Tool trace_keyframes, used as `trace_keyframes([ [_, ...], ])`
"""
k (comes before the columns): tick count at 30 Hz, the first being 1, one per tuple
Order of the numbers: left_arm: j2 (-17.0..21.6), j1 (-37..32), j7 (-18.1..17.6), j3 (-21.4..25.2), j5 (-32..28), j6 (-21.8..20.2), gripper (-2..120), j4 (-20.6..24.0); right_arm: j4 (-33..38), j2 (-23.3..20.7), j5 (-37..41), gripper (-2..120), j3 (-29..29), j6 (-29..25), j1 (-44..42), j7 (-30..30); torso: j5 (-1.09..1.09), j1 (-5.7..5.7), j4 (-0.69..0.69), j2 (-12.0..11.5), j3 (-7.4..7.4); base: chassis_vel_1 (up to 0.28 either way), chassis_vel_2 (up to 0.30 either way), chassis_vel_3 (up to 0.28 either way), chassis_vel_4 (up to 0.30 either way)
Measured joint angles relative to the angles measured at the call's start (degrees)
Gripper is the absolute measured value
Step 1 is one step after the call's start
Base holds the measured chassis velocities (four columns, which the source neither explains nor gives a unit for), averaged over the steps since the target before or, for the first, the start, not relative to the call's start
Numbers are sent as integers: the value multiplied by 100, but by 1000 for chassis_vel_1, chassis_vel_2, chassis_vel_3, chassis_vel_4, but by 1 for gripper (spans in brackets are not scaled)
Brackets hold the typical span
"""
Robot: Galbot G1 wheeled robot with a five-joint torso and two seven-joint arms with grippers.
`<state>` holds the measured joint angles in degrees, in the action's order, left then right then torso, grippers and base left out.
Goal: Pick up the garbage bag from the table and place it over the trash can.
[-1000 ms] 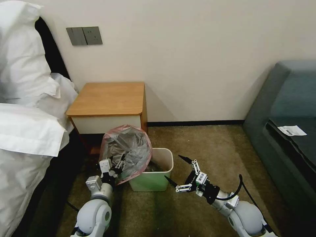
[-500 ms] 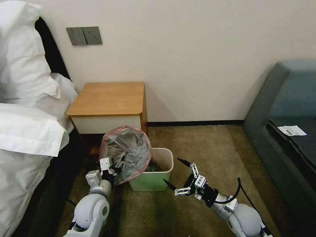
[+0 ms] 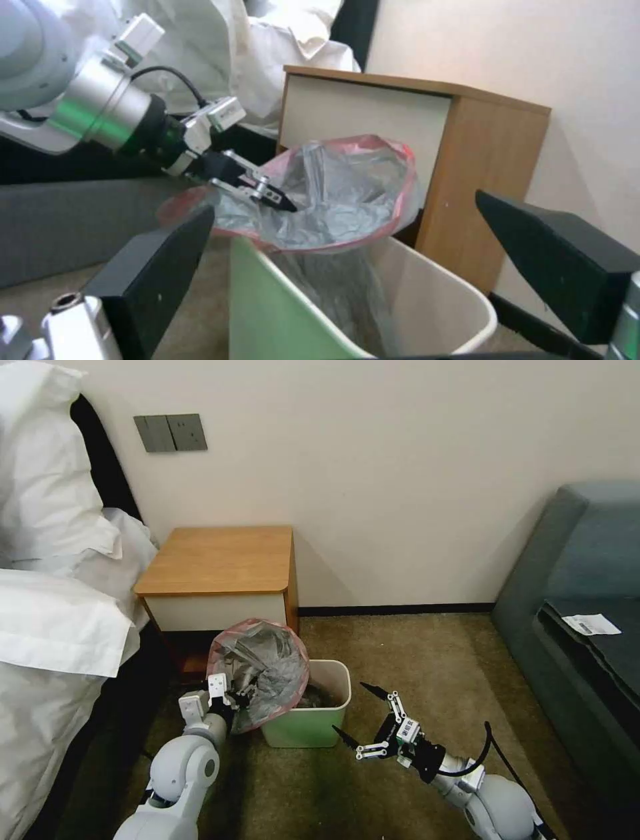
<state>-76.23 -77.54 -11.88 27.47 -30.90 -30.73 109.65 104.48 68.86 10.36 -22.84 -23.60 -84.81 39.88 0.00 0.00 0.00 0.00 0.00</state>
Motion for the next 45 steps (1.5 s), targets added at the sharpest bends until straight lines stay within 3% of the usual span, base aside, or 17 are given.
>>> trace_keyframes([
  [7, -25, 44, -14, -26, -9, 21, 59, -149, 0, 28, -34, 100, 5, -1, -23, 10, 0, 0, -1, 0, 0, 0, 0, 0, 0],
  [12, -15, -21, 176, -46, 65, -30, 46, -193, 16, 40, -53, 100, -1, -26, -66, 17, 0, 0, 0, 0, 0, 0, 0, 0, 0],
  [13, -13, -49, 239, -43, 108, -28, 38, -194, 20, 47, -59, 100, -3, -37, -81, 24, 0, 0, -1, 0, 0, 0, 0, 0, 0],
  [15, -12, -66, 273, -37, 135, -21, 35, -193, 25, 56, -63, 100, -5, -46, -93, 31, 1, 0, 0, 0, 0, 0, 0, 0, 0],
  [17, -12, -92, 290, -25, 158, -10, 23, -175, 37, 74, -74, 100, -5, -58, -110, 41, 1, 0, 0, 0, 0, 0, 0, 0, 0],
  [19, -12, -100, 291, -21, 163, -3, 22, -165, 43, 80, -83, 100, -1, -62, -116, 46, 0, 0, 0, 0, 0, 0, 0, 0, 0],
  [20, -13, -113, 289, -11, 173, 9, 13, -147, 57, 86, -92, 100, 2, -63, -124, 48, 0, 0, 0, 0, 0, 0, 0, 0, 0],
  [23, -19, -148, 282, 3, 204, 83, 8, -123, 85, 97, -107, 100, 8, -66, -142, 50, -1, 0, 0, 0, 0, 0, 0, 0, 0],
  [32, -148, -443, 170, 71, 559, 845, 8, 102, 421, 111, -107, 100, 67, -106, -246, -105, 0, 0, 0, 0, 0, 0, 0, 0, 0],
  [34, -262, -619, 178, 102, 884, 1364, 8, 242, 839, 120, -9, 100, 323, 29, -316, -665, 0, 0, -1, 0, 0, 0, 0, 0, 0],
  [35, -262, -619, 178, 102, 884, 1364, 8, 242, 839, 120, -9, 100, 323, 29, -316, -665, 0, 0, -1, 0, 0, 0, 0, 0, 0],
  [39, -473, -850, 120, 113, 1323, 2067, 8, 440, 1457, 90, 173, 100, 880, 534, -364, -1620, -1, 0, -1, 0, 0, 0, 0, 0, 0],
  [45, -588, -1152, -38, 80, 1606, 2421, 8, 745, 1874, 1, 746, 100, 1478, 1141, -244, -2171, 0, 0, 0, 0, 0, 0, 0, 0, 0],
])
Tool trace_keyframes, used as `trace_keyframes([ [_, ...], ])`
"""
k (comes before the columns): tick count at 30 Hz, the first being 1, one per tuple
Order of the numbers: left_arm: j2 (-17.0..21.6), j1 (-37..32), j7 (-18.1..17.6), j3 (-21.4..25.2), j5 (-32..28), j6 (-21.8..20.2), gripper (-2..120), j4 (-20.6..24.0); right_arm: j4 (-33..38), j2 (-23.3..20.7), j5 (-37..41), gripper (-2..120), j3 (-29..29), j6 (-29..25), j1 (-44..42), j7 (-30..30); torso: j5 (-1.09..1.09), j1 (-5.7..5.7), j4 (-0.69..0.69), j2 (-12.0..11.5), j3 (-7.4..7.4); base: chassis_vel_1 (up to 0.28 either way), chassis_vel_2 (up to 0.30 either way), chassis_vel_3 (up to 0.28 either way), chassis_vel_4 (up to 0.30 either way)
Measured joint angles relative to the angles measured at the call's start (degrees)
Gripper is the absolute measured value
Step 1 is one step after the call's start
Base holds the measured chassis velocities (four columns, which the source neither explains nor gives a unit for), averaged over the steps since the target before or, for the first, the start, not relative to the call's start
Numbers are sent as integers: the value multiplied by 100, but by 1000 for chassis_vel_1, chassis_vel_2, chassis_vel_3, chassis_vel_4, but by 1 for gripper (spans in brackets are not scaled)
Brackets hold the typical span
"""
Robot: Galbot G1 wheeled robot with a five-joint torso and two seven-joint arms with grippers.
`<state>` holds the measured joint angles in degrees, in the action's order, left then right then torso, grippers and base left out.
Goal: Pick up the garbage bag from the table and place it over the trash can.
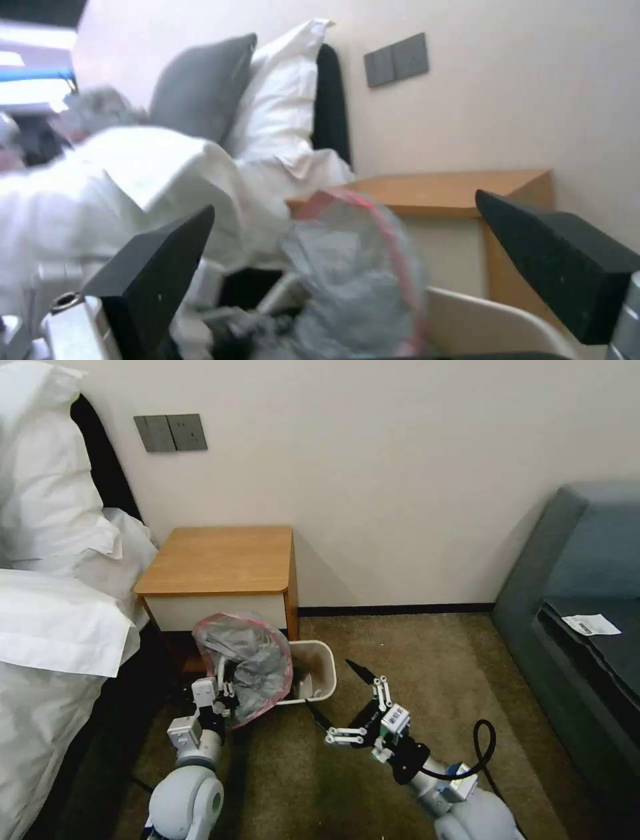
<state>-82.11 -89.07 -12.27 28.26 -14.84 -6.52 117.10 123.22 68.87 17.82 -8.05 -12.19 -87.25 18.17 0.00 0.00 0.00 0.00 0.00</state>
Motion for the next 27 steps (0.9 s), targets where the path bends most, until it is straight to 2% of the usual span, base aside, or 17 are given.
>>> trace_keyframes([
  [4, -70, -173, 92, -54, 384, 284, 8, 133, 12, -89, 312, 100, 378, 261, 333, -146, 1, -1, 0, 0, 0, 0, 0, 0, 0],
  [7, -164, -316, 210, -131, 599, 469, 8, 215, -301, -80, 312, 100, 541, 461, 935, -214, 0, -1, 0, 0, 0, 0, 0, 0, 0],
  [11, -240, -512, 282, -177, 755, 601, 8, 323, -758, -69, 336, 100, 672, 608, 1516, -403, 1, 0, 0, 0, 0, 0, 0, 0, 0],
  [20, -394, -695, 347, -205, 951, 710, 8, 396, -1401, -42, 333, 99, 824, 662, 2024, -585, 1, -1, 0, 0, 0, 0, 0, 0, 0],
  [23, -422, -707, 349, -214, 973, 722, 8, 399, -1518, -27, 339, 93, 874, 662, 2041, -602, 1, -1, 0, 0, 0, 0, 0, 0, 0],
  [26, -415, -750, 350, -238, 987, 726, 8, 458, -1579, -31, 338, 78, 906, 657, 2057, -602, 1, 0, 0, 0, 0, 0, 0, 0, 0],
  [27, -415, -750, 350, -238, 987, 726, 8, 458, -1579, -31, 338, 78, 906, 657, 2057, -602, 1, 0, 0, 0, 0, 0, 0, 0, 0],
])
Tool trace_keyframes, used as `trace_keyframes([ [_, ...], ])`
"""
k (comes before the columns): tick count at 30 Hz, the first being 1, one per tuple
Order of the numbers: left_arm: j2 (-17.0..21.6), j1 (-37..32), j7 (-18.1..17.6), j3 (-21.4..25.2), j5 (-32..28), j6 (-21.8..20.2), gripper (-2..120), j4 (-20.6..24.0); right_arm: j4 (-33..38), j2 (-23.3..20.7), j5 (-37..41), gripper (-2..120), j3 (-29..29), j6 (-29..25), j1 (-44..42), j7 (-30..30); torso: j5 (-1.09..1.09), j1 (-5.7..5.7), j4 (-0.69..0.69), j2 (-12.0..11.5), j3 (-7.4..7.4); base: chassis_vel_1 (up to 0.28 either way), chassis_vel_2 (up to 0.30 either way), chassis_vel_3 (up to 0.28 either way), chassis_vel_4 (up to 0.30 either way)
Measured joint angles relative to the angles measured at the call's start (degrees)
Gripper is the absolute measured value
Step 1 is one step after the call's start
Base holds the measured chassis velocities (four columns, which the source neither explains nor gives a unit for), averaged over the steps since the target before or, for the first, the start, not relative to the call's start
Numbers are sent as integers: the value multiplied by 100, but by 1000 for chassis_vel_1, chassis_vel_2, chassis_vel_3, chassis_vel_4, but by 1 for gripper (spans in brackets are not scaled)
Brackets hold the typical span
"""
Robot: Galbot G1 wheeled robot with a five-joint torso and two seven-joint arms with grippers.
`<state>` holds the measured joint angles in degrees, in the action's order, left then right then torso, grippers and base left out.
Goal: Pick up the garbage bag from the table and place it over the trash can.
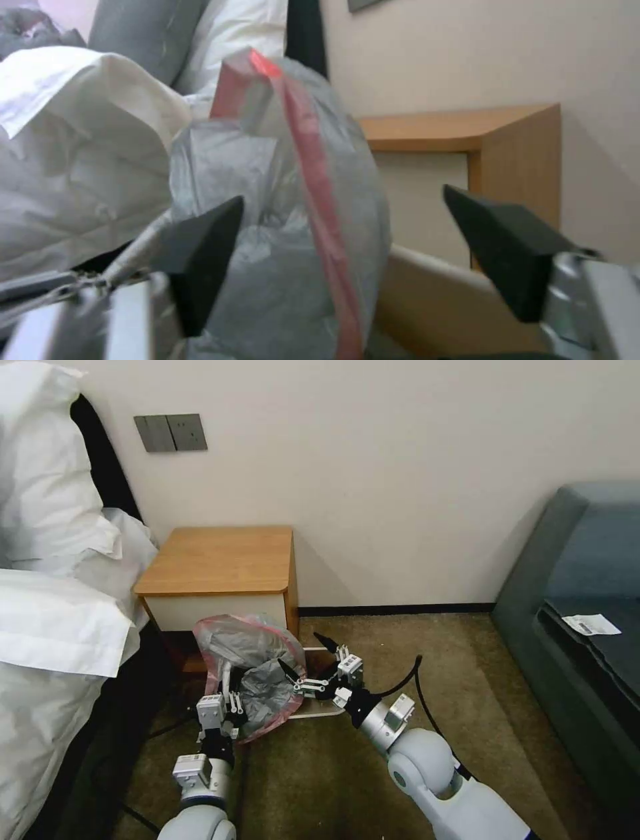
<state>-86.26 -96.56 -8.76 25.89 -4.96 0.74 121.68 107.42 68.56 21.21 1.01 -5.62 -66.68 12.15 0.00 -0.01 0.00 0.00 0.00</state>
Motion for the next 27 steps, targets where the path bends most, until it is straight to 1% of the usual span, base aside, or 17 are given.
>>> trace_keyframes([
  [3, 26, -14, 2, 10, 3, 10, 8, 50, -5, -50, -5, 65, -5, -4, -5, -10, 0, 0, 0, 0, 0, 0, 0, 0, 0],
  [4, 38, -17, 2, 22, 3, 17, 8, 60, 3, -73, -6, 58, -14, -7, -21, -10, 0, 0, 0, 0, 0, 0, 0, 0, 0],
  [5, 38, -17, 2, 22, 3, 17, 8, 60, 3, -73, -6, 58, -14, -7, -21, -10, 0, 0, 0, 0, 0, 0, 0, 0, 0],
  [8, 51, -33, -3, 27, -2, 27, 8, 103, 20, -102, -11, 45, -26, -24, -50, -6, 0, 0, 0, 0, 0, 0, 0, 0, 0],
  [9, 51, -33, -3, 27, -2, 27, 8, 103, 20, -102, -11, 45, -26, -24, -50, -6, 0, 0, 0, 0, 0, 0, 0, 0, 0],
  [10, 48, -34, -5, 24, -4, 28, 8, 119, 20, -102, -13, 41, -28, -31, -56, -3, 0, 0, 0, 0, 0, 0, 0, 0, 0],
  [11, 44, -33, -6, 21, -6, 29, 8, 134, 20, -97, -16, 35, -29, -41, -61, 1, 0, 0, 0, 0, 0, 0, 0, 0, 0],
  [13, 41, -33, -8, 15, -8, 30, 8, 134, 20, -79, -22, 26, -28, -50, -68, 10, 0, 0, 0, 0, 0, 0, 0, 0, 0],
  [14, 41, -33, -8, 15, -8, 30, 8, 134, 20, -79, -22, 26, -28, -50, -68, 10, 0, 0, 0, 0, 0, 0, 0, 0, 0],
  [15, 41, -34, -9, 15, -9, 34, 8, 134, 21, -71, -25, 23, -25, -52, -73, 14, 0, 1, 0, 0, 0, 0, 0, 0, 0],
  [18, 41, -45, -12, 20, -10, 48, 8, 135, 23, -56, -34, 9, -22, -65, -76, 22, 0, 0, 0, 0, 0, 0, 0, 0, 0],
  [19, 41, -45, -12, 20, -10, 48, 8, 135, 23, -56, -34, 9, -22, -65, -76, 22, 0, 0, 0, 0, 0, 0, 0, 0, 0],
  [21, 35, -46, -13, 23, -10, 56, 8, 134, 23, -51, -38, 1, -22, -70, -75, 23, 0, 0, 0, 0, 0, 0, 0, 0, 0],
  [27, 12, -49, -13, 24, 4, 87, 8, 105, 40, -54, -46, 0, -51, -95, -90, 39, 0, 1, 0, 0, 0, 0, 0, 0, 0],
])
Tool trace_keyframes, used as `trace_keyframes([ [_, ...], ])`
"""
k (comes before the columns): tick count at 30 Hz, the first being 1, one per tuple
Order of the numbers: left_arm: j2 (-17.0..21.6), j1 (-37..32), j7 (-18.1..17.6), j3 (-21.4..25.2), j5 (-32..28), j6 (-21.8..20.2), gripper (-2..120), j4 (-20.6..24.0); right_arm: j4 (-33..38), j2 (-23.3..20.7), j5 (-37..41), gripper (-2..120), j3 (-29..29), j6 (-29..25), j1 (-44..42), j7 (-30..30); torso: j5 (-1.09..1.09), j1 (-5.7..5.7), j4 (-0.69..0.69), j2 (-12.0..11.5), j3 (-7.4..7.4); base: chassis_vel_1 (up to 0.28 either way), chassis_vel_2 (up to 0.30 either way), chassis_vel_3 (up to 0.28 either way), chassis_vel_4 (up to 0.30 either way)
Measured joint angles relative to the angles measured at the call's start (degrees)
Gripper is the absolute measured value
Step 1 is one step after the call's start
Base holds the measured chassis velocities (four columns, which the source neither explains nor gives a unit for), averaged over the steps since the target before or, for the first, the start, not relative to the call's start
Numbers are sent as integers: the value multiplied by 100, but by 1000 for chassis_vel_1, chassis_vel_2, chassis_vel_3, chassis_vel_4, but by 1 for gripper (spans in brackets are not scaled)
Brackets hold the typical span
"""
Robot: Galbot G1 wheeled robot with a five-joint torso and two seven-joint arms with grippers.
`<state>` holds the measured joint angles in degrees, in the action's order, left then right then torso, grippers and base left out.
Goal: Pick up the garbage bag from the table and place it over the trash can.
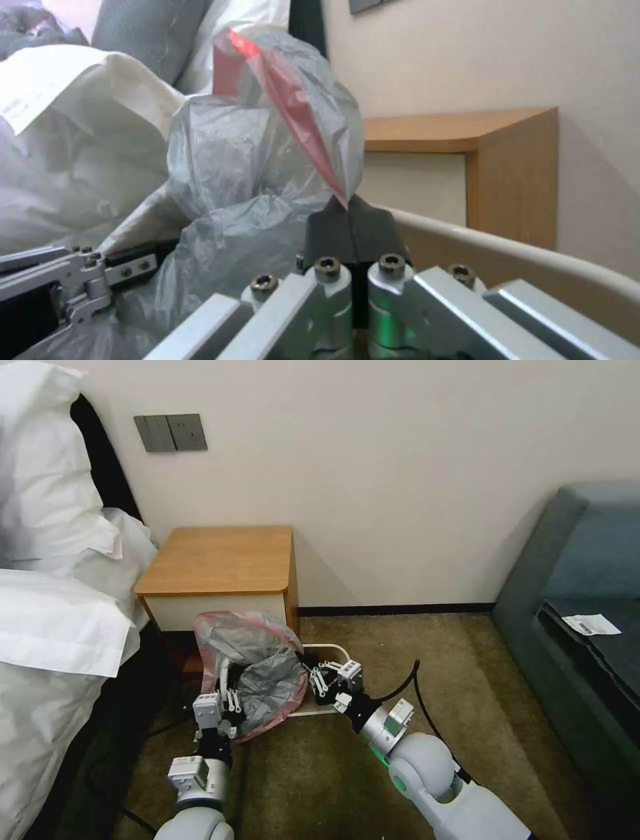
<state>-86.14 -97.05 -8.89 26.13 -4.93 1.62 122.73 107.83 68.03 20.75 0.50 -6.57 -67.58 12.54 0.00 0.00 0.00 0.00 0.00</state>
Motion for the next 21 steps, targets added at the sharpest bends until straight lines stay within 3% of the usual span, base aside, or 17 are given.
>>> trace_keyframes([
  [10, 48, -116, 4, 62, 73, 163, 8, -44, 133, -124, 42, 0, -181, -23, -29, 16, 0, 0, 0, 0, 0, 0, 0, 0, 0],
  [21, 175, -363, -38, 111, 108, 319, 8, 81, 350, -583, 282, 0, -615, -31, -172, 53, 0, 0, 0, 0, 0, 0, 0, 0, 0],
])
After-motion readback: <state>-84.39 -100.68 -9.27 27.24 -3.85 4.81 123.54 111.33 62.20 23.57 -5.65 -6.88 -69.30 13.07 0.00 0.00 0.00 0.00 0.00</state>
